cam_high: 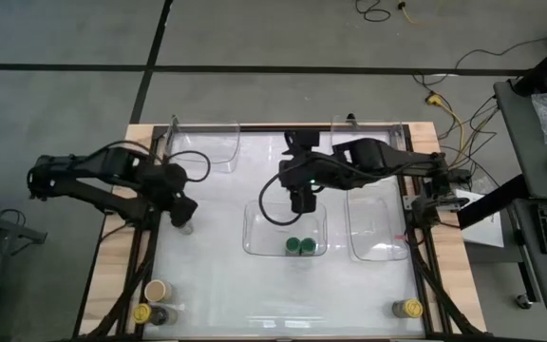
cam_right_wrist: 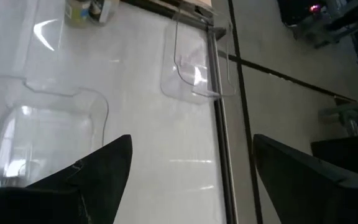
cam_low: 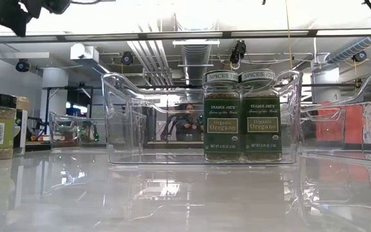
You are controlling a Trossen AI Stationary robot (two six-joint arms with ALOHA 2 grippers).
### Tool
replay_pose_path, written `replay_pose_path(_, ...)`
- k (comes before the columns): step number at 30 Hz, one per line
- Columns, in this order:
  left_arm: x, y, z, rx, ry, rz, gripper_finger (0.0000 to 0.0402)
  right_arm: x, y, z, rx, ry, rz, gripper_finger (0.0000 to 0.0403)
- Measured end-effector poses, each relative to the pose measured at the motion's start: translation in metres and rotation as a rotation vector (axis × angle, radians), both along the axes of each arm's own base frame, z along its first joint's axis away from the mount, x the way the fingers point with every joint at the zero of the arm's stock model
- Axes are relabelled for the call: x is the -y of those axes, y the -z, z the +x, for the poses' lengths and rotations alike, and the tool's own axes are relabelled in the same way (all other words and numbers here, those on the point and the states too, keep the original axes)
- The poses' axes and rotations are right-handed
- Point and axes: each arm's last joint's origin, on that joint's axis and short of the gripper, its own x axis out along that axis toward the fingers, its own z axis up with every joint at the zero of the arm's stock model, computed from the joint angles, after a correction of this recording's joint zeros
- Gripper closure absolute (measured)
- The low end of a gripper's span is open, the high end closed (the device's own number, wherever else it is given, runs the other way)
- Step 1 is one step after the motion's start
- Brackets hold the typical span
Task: Sort spices by type
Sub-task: Put the top black seasoning bottle into the top left transparent bin
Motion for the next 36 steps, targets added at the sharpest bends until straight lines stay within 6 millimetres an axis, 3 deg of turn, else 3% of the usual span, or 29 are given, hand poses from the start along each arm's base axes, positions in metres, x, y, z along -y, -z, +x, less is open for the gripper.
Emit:
replay_pose_path(8,0.0,0.019,-0.001,-0.112,-0.121,-0.019,0.0117,0.002,-0.002,-0.017,-0.057,0.053,0.036,0.009)
replay_pose_path(20,-0.001,0.023,0.0,-0.11,0.023,0.057,0.0102,0.002,-0.002,-0.017,-0.012,0.14,0.111,0.0066)
replay_pose_path(27,0.002,0.033,0.012,-0.16,0.253,0.092,0.0102,0.002,0.0,-0.015,0.032,0.226,0.183,0.0075)
replay_pose_path(31,0.007,0.039,0.03,-0.176,0.491,0.178,0.0102,0.002,0.001,-0.015,0.052,0.264,0.215,0.0078)
replay_pose_path(36,0.015,0.03,0.039,-0.192,0.853,0.28,0.0102,-0.001,0.001,-0.015,0.046,0.257,0.287,0.0071)
